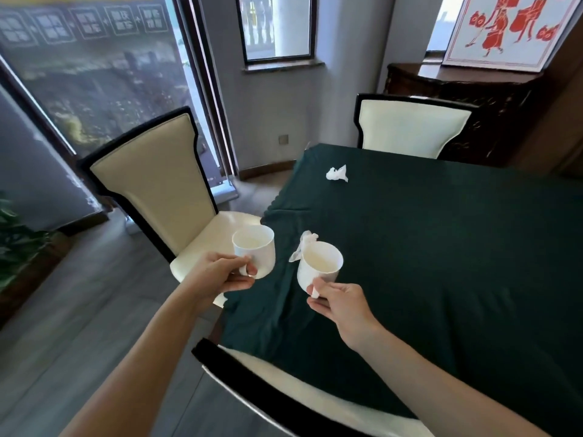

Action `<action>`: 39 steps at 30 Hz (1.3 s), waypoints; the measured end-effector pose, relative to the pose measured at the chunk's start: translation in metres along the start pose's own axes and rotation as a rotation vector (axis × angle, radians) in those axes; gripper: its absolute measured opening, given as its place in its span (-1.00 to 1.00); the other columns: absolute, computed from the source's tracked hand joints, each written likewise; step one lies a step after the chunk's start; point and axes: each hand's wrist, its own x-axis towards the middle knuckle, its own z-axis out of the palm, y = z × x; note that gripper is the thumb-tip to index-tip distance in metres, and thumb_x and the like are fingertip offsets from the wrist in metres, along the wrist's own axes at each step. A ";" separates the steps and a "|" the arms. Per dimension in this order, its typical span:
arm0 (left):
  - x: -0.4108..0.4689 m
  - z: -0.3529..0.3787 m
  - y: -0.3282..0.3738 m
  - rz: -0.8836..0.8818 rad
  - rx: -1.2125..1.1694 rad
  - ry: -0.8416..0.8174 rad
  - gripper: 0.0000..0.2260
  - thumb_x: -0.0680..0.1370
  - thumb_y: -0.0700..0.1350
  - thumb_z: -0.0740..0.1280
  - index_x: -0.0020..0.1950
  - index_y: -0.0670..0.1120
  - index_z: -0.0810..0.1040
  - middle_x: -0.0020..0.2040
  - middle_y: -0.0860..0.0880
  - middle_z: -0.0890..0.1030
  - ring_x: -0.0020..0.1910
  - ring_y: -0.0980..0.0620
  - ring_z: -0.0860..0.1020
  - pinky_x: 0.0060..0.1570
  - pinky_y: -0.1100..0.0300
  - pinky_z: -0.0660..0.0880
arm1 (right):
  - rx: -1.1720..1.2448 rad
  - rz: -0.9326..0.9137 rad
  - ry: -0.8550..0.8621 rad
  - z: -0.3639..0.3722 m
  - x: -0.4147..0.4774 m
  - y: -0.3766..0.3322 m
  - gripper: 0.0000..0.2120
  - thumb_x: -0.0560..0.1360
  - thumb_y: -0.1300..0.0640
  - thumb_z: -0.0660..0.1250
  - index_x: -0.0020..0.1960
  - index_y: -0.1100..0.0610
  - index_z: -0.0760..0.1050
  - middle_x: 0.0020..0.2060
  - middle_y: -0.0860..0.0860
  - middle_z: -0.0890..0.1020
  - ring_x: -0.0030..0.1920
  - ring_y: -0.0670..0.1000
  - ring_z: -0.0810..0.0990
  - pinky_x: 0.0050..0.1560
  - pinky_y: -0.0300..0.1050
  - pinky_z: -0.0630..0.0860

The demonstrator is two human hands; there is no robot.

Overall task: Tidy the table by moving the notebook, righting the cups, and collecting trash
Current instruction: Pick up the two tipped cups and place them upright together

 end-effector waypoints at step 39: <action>0.082 -0.041 -0.163 -0.190 0.225 -0.162 -0.84 0.60 -0.04 0.47 -0.10 -0.06 0.80 -0.20 -0.06 0.78 -0.08 0.00 0.73 0.03 0.14 0.69 | -0.203 0.276 0.138 0.033 0.063 0.110 -0.78 0.59 0.15 0.45 -0.01 0.31 0.74 0.12 0.18 0.75 0.24 0.09 0.68 0.26 -0.06 0.62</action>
